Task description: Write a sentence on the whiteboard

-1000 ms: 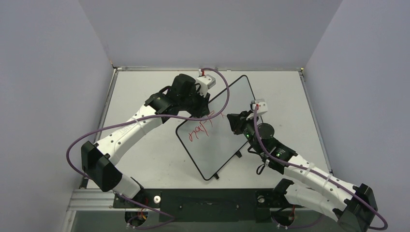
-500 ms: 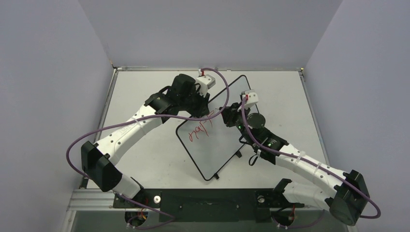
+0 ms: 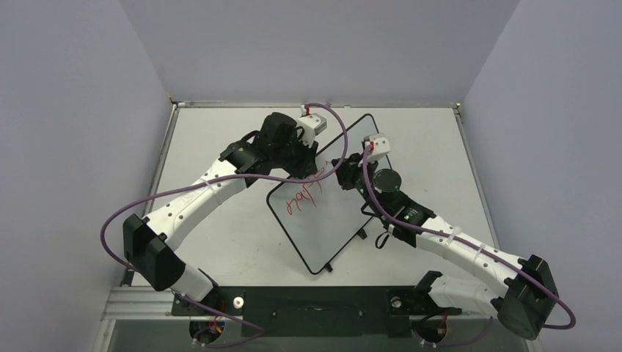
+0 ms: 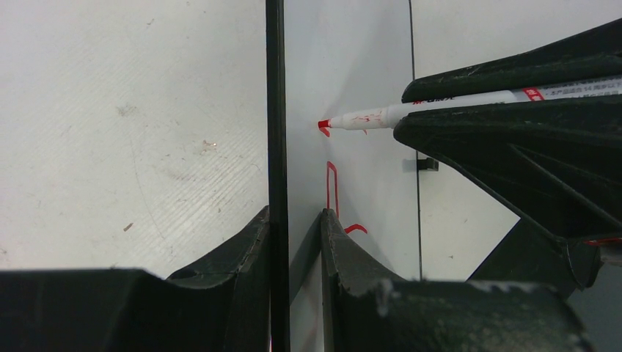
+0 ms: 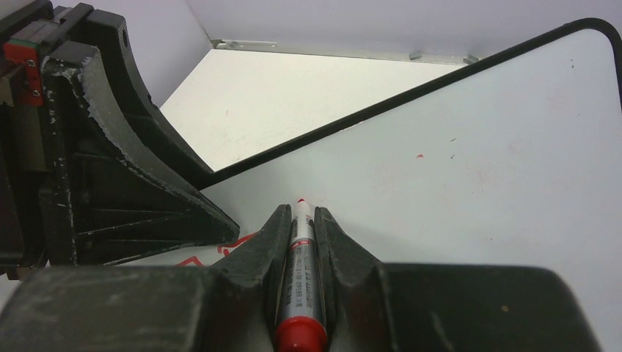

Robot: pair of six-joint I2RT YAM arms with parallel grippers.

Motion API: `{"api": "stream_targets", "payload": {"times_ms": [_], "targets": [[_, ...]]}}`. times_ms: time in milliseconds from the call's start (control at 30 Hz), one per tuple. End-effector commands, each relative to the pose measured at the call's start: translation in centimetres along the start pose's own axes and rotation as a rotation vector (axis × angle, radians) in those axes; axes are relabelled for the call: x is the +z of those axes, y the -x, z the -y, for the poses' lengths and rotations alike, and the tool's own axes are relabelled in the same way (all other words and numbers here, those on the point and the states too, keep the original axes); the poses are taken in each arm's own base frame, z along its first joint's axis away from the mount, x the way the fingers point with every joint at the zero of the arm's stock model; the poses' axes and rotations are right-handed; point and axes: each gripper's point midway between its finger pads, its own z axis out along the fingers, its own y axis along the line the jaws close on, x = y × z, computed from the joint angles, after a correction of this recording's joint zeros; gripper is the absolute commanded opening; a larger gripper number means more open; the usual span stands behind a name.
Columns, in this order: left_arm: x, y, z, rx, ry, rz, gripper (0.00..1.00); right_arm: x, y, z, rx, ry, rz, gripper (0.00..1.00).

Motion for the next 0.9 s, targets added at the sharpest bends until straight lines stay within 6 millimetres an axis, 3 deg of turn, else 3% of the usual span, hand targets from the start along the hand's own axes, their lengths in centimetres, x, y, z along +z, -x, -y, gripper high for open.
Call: {"api": "stream_targets", "payload": {"times_ms": [0, 200, 333, 500, 867], "targets": [[-1.4, 1.5, -2.4, 0.131, 0.119, 0.057, 0.0, 0.2, 0.0, 0.6, -0.014, -0.017, 0.002, 0.0], [-1.5, 1.5, -2.4, 0.132, 0.119, 0.06, 0.0, -0.3, 0.6, 0.7, -0.006, -0.023, 0.019, 0.0], [-1.5, 1.5, -2.4, 0.131, 0.121, 0.058, 0.0, -1.0, 2.1, 0.3, 0.008, -0.01, 0.049, 0.0], [-1.6, 1.6, -2.4, 0.133, 0.122, 0.061, 0.0, -2.3, 3.5, 1.3, 0.036, -0.048, 0.114, 0.0], [-1.7, 1.6, -2.4, 0.135, 0.124, 0.064, 0.0, -2.6, 1.9, 3.8, 0.018, -0.158, 0.109, 0.0]]}}
